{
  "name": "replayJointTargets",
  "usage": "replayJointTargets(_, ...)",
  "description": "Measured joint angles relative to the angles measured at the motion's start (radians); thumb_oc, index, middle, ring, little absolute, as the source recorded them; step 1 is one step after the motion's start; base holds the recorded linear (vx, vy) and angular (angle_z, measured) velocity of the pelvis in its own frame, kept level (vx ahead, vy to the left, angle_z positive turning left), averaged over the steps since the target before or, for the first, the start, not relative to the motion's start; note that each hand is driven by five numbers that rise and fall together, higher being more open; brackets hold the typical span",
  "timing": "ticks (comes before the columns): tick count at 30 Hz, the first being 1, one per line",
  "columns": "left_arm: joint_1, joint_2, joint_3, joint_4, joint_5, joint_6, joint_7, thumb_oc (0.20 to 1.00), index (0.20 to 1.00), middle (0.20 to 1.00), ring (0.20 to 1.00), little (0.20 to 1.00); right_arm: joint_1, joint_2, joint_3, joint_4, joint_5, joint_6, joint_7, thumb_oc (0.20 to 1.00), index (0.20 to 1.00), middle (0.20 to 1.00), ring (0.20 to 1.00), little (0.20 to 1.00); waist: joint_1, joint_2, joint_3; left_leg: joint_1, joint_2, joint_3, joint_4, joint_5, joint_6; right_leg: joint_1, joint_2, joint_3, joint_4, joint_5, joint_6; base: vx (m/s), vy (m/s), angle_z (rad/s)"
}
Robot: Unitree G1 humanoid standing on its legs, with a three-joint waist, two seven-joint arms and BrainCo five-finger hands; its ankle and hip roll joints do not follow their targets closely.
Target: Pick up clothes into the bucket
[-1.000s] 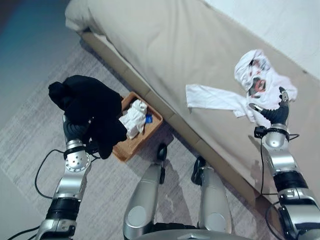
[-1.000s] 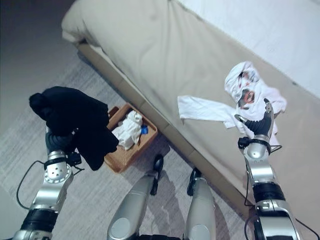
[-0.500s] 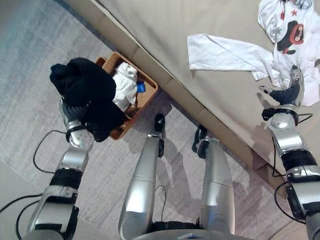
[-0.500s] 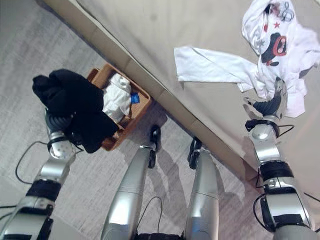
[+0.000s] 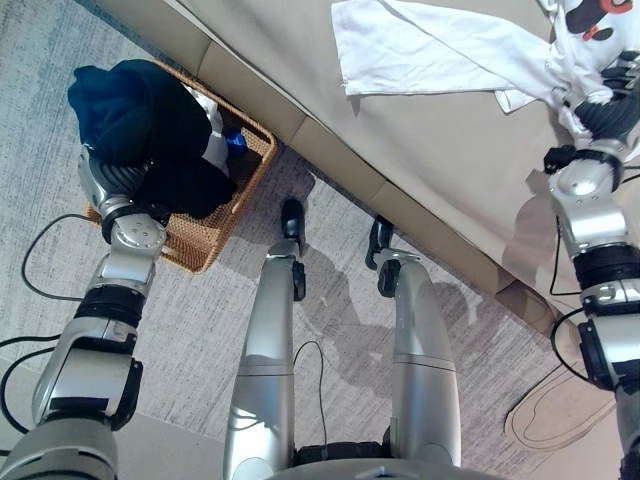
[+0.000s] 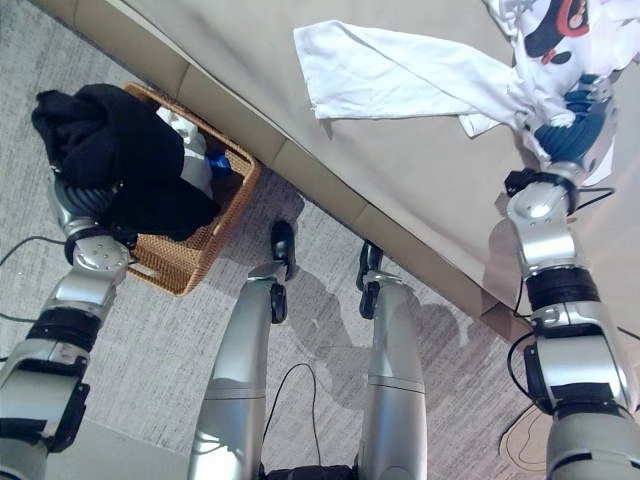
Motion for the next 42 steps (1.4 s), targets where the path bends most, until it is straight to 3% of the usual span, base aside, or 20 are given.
replayJointTargets(2,-0.021,0.003,-0.022,0.023,-0.024,0.015,-0.002,1.0,1.0,1.0,1.0,1.0,-0.029,-0.008,0.016,0.031,0.023,0.001,-0.003,1.0,1.0,1.0,1.0,1.0,0.0,-0.001,0.0,-0.004,0.0,0.001,-0.002,0.0,0.0,-0.004,0.0,0.0,-0.003,0.0,0.0,0.0,0.0,0.0)
replayJointTargets(3,-0.022,0.002,-0.021,0.024,-0.033,0.018,-0.004,1.0,1.0,1.0,1.0,1.0,-0.042,-0.016,0.036,0.044,0.035,0.002,-0.002,0.89,0.89,0.89,0.89,0.89,0.001,-0.001,0.0,-0.005,0.0,0.001,-0.004,0.0,0.0,-0.006,0.0,0.001,-0.004,0.0,0.0,0.0,0.0,0.0)
replayJointTargets(4,-0.024,0.002,-0.021,0.029,-0.04,0.018,-0.005,1.0,1.0,1.0,1.0,1.0,-0.055,-0.022,0.054,0.059,0.047,0.002,0.0,0.567,0.567,0.567,0.567,0.567,0.001,-0.001,0.0,-0.006,0.0,0.001,-0.007,0.0,0.0,-0.006,0.0,0.001,-0.004,0.0,0.0,0.0,0.0,0.0)
replayJointTargets(6,-0.024,0.001,-0.021,0.044,-0.075,0.025,-0.012,1.0,1.0,1.0,1.0,1.0,-0.072,-0.033,0.075,0.067,0.074,0.005,0.009,0.2,0.2,0.2,0.2,0.2,0.001,-0.002,-0.001,-0.007,-0.001,0.001,-0.007,0.001,0.001,-0.009,0.0,0.001,-0.005,0.0,0.0,0.0,0.0,0.0)
replayJointTargets(13,-0.013,-0.049,-0.005,0.157,-0.244,0.025,-0.087,1.0,1.0,1.0,1.0,1.0,-0.097,-0.033,0.077,0.059,0.107,0.018,0.051,0.2,0.2,0.2,0.2,0.2,0.002,-0.004,-0.002,-0.007,-0.002,0.002,-0.007,0.001,0.001,-0.009,0.0,0.001,-0.005,0.0,0.001,0.0,0.0,0.0)
replayJointTargets(17,0.017,-0.096,0.066,0.17,-0.36,0.015,-0.11,1.0,1.0,1.0,1.0,1.0,-0.11,-0.033,0.077,0.054,0.107,0.031,0.066,0.2,0.2,0.2,0.2,0.2,0.0,-0.008,-0.002,-0.004,-0.001,0.003,-0.006,0.001,0.001,-0.007,0.001,0.003,-0.005,0.002,0.002,0.0,0.0,0.0)
replayJointTargets(22,0.124,-0.128,0.121,0.085,-0.409,0.0,-0.104,1.0,1.0,1.0,1.0,1.0,-0.073,-0.03,0.073,-0.031,0.106,0.032,0.067,0.2,0.2,0.2,0.2,0.2,0.002,-0.018,0.0,0.039,-0.001,0.006,-0.014,0.002,0.002,0.03,0.001,0.006,-0.007,0.005,0.002,-0.01,-0.005,0.0)
replayJointTargets(24,0.223,-0.157,0.166,-0.05,-0.396,-0.011,-0.084,1.0,1.0,1.0,1.0,1.0,-0.003,-0.022,0.037,-0.115,0.106,0.031,0.066,0.2,0.2,0.2,0.2,0.2,0.009,-0.021,-0.001,0.108,-0.003,0.006,-0.054,0.005,0.006,0.094,0.001,0.005,-0.031,0.005,0.002,-0.04,-0.03,0.06)
replayJointTargets(33,0.387,-0.201,0.18,-0.277,-0.177,-0.049,-0.056,1.0,1.0,1.0,1.0,1.0,0.161,-0.002,-0.065,-0.251,0.08,-0.01,0.064,0.2,0.2,0.2,0.2,0.2,0.057,-0.023,-0.003,0.394,-0.02,-0.012,-0.213,0.056,-0.003,0.361,-0.003,-0.021,-0.137,0.017,0.006,-0.06,-0.048,0.08)
replayJointTargets(38,0.407,-0.199,0.178,-0.36,-0.132,-0.059,-0.091,1.0,1.0,1.0,1.0,1.0,0.22,0.02,-0.069,-0.307,0.035,-0.021,0.084,0.2,0.2,0.2,0.2,0.2,0.06,-0.022,-0.003,0.593,-0.019,-0.02,-0.327,0.078,-0.006,0.553,0.0,-0.037,-0.233,0.029,0.011,0.01,-0.081,0.05)
replayJointTargets(42,0.426,-0.154,0.168,-0.524,-0.085,-0.092,-0.167,1.0,1.0,1.0,1.0,1.0,0.326,0.032,-0.101,-0.424,-0.015,-0.038,0.143,0.2,0.2,0.2,0.2,0.2,0.058,-0.015,-0.012,0.826,-0.01,-0.037,-0.506,0.113,-0.029,0.772,0.007,-0.067,-0.37,0.047,0.029,0.1,-0.094,0.04)
